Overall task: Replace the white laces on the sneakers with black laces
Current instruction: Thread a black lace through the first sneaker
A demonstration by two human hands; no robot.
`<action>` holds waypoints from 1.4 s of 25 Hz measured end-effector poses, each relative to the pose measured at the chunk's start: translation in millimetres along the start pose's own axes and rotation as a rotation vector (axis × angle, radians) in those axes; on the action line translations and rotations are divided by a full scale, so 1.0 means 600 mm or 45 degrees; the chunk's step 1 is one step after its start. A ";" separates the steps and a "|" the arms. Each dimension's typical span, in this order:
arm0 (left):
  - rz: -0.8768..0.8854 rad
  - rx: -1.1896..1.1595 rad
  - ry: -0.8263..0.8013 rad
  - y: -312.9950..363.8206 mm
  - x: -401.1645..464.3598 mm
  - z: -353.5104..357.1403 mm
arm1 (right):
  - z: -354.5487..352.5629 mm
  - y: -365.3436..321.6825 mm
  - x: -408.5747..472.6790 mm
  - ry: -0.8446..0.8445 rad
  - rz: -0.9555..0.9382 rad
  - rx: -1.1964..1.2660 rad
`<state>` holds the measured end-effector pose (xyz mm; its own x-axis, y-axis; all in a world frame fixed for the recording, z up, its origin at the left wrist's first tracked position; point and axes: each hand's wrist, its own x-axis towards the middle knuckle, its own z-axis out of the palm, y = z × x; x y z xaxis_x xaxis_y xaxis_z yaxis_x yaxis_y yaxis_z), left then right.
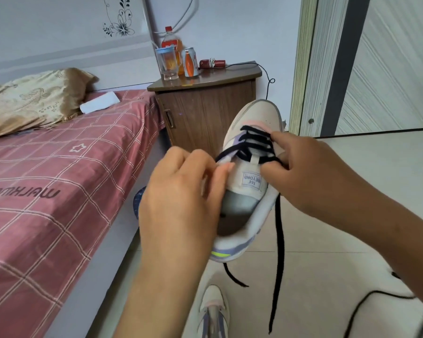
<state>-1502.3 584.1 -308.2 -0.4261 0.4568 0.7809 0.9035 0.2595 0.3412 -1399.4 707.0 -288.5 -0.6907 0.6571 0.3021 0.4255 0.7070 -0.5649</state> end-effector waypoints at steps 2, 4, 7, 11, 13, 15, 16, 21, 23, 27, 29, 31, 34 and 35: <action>0.112 -0.087 -0.094 -0.004 0.004 0.000 | -0.003 -0.004 -0.005 -0.006 -0.040 -0.003; 0.127 0.031 -0.219 -0.002 0.008 0.005 | -0.004 -0.013 -0.009 -0.031 -0.080 -0.012; 0.164 0.277 -0.255 -0.003 0.004 0.008 | -0.006 -0.022 -0.013 -0.084 -0.117 -0.036; 0.323 0.162 -0.195 -0.012 -0.003 0.005 | -0.017 -0.017 -0.014 -0.169 -0.090 -0.056; 0.378 0.134 -0.202 -0.015 -0.006 0.003 | -0.021 -0.016 -0.014 -0.213 -0.072 -0.012; 0.355 0.198 -0.236 -0.014 -0.006 0.003 | -0.019 -0.014 -0.014 -0.256 -0.061 0.011; 0.341 0.265 -0.262 -0.014 -0.007 0.006 | -0.016 -0.013 -0.014 -0.274 -0.056 0.013; 0.440 0.424 -0.259 -0.024 -0.008 0.028 | 0.002 -0.005 -0.012 -0.309 -0.042 -0.013; 0.432 0.449 -0.233 -0.029 -0.012 0.039 | 0.007 -0.002 -0.013 -0.291 -0.060 -0.033; 0.436 0.431 -0.201 -0.040 -0.020 0.056 | 0.019 0.000 -0.017 -0.246 -0.142 -0.103; 0.458 0.321 -0.214 -0.048 -0.018 0.056 | 0.024 0.003 -0.020 -0.255 -0.158 -0.106; 0.444 0.250 -0.242 -0.052 -0.018 0.051 | 0.027 0.004 -0.022 -0.268 -0.181 -0.105; 0.314 0.159 -0.189 -0.048 -0.025 0.048 | 0.026 0.001 -0.023 -0.268 -0.209 -0.094; 0.287 0.138 -0.148 -0.046 -0.029 0.051 | 0.026 0.000 -0.022 -0.261 -0.218 -0.081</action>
<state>-1521.3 594.9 -346.8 -0.2229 0.6064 0.7633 0.9685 0.2267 0.1027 -1399.0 694.3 -304.4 -0.8570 0.4646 0.2232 0.3239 0.8223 -0.4679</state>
